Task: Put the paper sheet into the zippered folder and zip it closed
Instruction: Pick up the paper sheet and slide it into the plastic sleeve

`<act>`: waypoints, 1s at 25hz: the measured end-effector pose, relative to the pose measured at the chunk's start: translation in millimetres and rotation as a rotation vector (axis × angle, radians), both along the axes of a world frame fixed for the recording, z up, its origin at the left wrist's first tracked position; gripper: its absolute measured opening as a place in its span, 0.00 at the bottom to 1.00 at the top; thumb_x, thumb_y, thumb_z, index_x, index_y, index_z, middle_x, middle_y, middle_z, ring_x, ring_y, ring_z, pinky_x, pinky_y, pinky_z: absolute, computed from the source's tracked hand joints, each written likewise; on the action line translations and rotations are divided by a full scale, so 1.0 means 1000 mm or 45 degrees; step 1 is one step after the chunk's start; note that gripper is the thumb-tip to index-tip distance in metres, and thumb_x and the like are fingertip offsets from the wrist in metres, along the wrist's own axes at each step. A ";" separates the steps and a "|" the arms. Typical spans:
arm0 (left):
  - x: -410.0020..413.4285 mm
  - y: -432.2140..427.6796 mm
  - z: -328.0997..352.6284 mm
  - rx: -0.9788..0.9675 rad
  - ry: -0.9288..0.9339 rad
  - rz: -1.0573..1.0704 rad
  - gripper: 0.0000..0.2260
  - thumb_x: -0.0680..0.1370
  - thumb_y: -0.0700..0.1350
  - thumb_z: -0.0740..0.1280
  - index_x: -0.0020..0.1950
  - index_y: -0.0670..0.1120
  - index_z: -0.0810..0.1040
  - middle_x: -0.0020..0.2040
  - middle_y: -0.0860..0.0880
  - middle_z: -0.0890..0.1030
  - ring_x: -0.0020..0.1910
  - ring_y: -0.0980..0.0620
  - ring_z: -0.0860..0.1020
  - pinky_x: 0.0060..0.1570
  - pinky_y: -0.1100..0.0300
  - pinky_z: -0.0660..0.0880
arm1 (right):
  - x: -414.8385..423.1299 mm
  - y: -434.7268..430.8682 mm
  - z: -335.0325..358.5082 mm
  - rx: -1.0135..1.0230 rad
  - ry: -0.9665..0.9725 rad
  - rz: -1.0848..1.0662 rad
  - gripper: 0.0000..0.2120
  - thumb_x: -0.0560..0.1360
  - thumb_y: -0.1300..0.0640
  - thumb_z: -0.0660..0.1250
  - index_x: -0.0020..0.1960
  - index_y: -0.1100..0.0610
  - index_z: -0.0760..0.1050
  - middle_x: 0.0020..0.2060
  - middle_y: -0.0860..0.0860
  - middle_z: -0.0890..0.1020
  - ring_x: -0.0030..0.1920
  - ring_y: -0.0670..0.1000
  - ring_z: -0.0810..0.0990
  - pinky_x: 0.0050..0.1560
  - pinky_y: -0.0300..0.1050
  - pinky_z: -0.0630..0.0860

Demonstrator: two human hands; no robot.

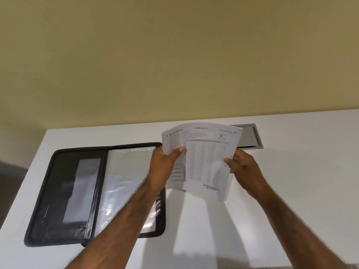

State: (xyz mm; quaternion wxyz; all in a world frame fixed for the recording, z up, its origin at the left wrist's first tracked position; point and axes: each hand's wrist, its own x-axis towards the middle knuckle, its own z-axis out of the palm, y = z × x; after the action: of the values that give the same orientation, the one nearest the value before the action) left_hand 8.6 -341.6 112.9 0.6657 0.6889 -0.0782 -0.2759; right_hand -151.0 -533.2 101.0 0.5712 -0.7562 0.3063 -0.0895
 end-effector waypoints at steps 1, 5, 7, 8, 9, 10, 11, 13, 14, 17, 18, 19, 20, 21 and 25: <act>0.014 0.017 0.006 0.005 -0.025 0.014 0.09 0.75 0.44 0.75 0.46 0.61 0.86 0.47 0.53 0.88 0.44 0.55 0.86 0.39 0.65 0.80 | 0.017 0.009 0.004 0.040 -0.008 0.050 0.14 0.80 0.60 0.63 0.60 0.46 0.80 0.53 0.44 0.86 0.53 0.53 0.84 0.53 0.60 0.82; 0.066 0.078 0.023 0.014 -0.088 0.113 0.08 0.74 0.47 0.75 0.49 0.60 0.86 0.48 0.53 0.88 0.44 0.55 0.86 0.37 0.67 0.79 | 0.082 0.055 0.013 0.113 -0.017 0.207 0.12 0.81 0.61 0.65 0.62 0.51 0.79 0.54 0.45 0.86 0.54 0.52 0.85 0.52 0.59 0.84; 0.095 0.106 0.026 0.014 -0.112 0.155 0.07 0.73 0.48 0.76 0.48 0.59 0.86 0.48 0.52 0.88 0.45 0.54 0.86 0.38 0.67 0.79 | 0.116 0.080 0.015 0.053 0.006 0.220 0.11 0.80 0.60 0.65 0.61 0.54 0.80 0.54 0.48 0.86 0.52 0.52 0.86 0.51 0.58 0.84; 0.112 0.121 0.025 0.000 -0.127 0.167 0.06 0.74 0.48 0.75 0.48 0.58 0.87 0.48 0.52 0.88 0.45 0.54 0.87 0.38 0.66 0.80 | 0.135 0.092 0.015 -0.021 0.016 0.210 0.09 0.80 0.61 0.66 0.58 0.56 0.81 0.53 0.51 0.87 0.50 0.55 0.86 0.51 0.60 0.83; 0.128 0.133 0.021 -0.025 -0.143 0.182 0.05 0.75 0.48 0.74 0.49 0.56 0.87 0.49 0.51 0.88 0.45 0.54 0.87 0.39 0.64 0.80 | 0.152 0.101 0.016 -0.090 0.022 0.184 0.08 0.78 0.61 0.66 0.55 0.59 0.81 0.50 0.53 0.87 0.48 0.58 0.85 0.50 0.62 0.83; 0.145 0.145 0.013 -0.033 -0.156 0.222 0.04 0.77 0.49 0.72 0.50 0.54 0.86 0.49 0.50 0.88 0.46 0.53 0.86 0.40 0.61 0.81 | 0.167 0.107 0.018 -0.125 0.021 0.150 0.08 0.77 0.62 0.66 0.53 0.60 0.82 0.47 0.55 0.87 0.47 0.61 0.85 0.48 0.63 0.82; 0.160 0.157 0.003 0.001 -0.167 0.283 0.05 0.79 0.50 0.70 0.52 0.53 0.85 0.51 0.48 0.87 0.47 0.52 0.85 0.44 0.57 0.81 | 0.181 0.113 0.021 -0.105 0.011 0.102 0.08 0.76 0.62 0.66 0.51 0.58 0.82 0.46 0.55 0.86 0.46 0.61 0.84 0.47 0.62 0.82; 0.185 0.184 -0.026 0.240 -0.214 0.331 0.08 0.81 0.50 0.66 0.58 0.50 0.82 0.55 0.48 0.85 0.51 0.50 0.83 0.54 0.53 0.79 | 0.208 0.119 0.027 -0.004 -0.010 -0.020 0.09 0.74 0.62 0.66 0.47 0.51 0.83 0.43 0.51 0.87 0.43 0.58 0.85 0.44 0.58 0.82; 0.194 0.196 -0.044 0.430 -0.280 0.261 0.10 0.82 0.48 0.66 0.60 0.49 0.81 0.56 0.49 0.84 0.53 0.50 0.82 0.58 0.53 0.78 | 0.219 0.120 0.029 0.005 -0.012 -0.075 0.09 0.73 0.61 0.66 0.45 0.49 0.83 0.42 0.48 0.87 0.43 0.55 0.85 0.45 0.56 0.82; 0.205 0.221 -0.095 0.958 -0.612 -0.247 0.14 0.81 0.47 0.65 0.67 0.50 0.78 0.63 0.51 0.80 0.60 0.49 0.79 0.61 0.52 0.76 | 0.247 0.119 0.034 -0.168 0.004 -0.159 0.06 0.72 0.58 0.67 0.41 0.47 0.80 0.40 0.44 0.85 0.41 0.53 0.84 0.43 0.53 0.82; 0.208 0.222 -0.108 1.084 -0.721 -0.422 0.15 0.81 0.48 0.64 0.68 0.51 0.76 0.66 0.51 0.78 0.62 0.48 0.77 0.61 0.52 0.75 | 0.257 0.119 0.034 -0.222 -0.004 -0.162 0.04 0.72 0.58 0.67 0.40 0.50 0.79 0.39 0.46 0.84 0.39 0.52 0.82 0.40 0.52 0.80; 0.212 0.220 -0.119 1.190 -0.824 -0.561 0.17 0.81 0.49 0.64 0.70 0.52 0.75 0.68 0.51 0.76 0.64 0.47 0.76 0.61 0.50 0.75 | 0.266 0.117 0.034 -0.263 -0.015 -0.152 0.03 0.71 0.58 0.66 0.40 0.54 0.78 0.39 0.50 0.84 0.37 0.51 0.80 0.38 0.51 0.78; 0.215 0.214 -0.128 1.282 -0.916 -0.671 0.18 0.81 0.50 0.63 0.71 0.52 0.73 0.70 0.50 0.74 0.65 0.45 0.74 0.61 0.49 0.74 | 0.273 0.116 0.033 -0.315 -0.016 -0.135 0.03 0.71 0.58 0.66 0.41 0.58 0.77 0.40 0.55 0.83 0.37 0.52 0.79 0.37 0.51 0.76; 0.217 0.207 -0.135 1.347 -0.968 -0.743 0.19 0.81 0.51 0.63 0.72 0.52 0.72 0.72 0.49 0.72 0.67 0.44 0.73 0.62 0.48 0.73 | 0.278 0.115 0.031 -0.376 -0.008 -0.118 0.06 0.71 0.59 0.65 0.41 0.62 0.75 0.41 0.59 0.82 0.36 0.54 0.78 0.36 0.51 0.75; 0.221 0.183 -0.155 1.468 -1.061 -0.726 0.21 0.81 0.50 0.63 0.74 0.50 0.68 0.71 0.47 0.71 0.68 0.43 0.70 0.63 0.47 0.69 | 0.293 0.105 0.020 -0.521 0.018 -0.047 0.06 0.74 0.60 0.65 0.46 0.62 0.78 0.43 0.57 0.84 0.43 0.59 0.83 0.41 0.58 0.82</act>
State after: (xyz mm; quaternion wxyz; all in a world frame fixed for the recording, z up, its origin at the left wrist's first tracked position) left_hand 229.3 -158.5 -41.8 0.0195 0.9275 -0.3413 -0.1516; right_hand 142.1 -427.9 120.5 0.4017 -0.8513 0.2996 -0.1550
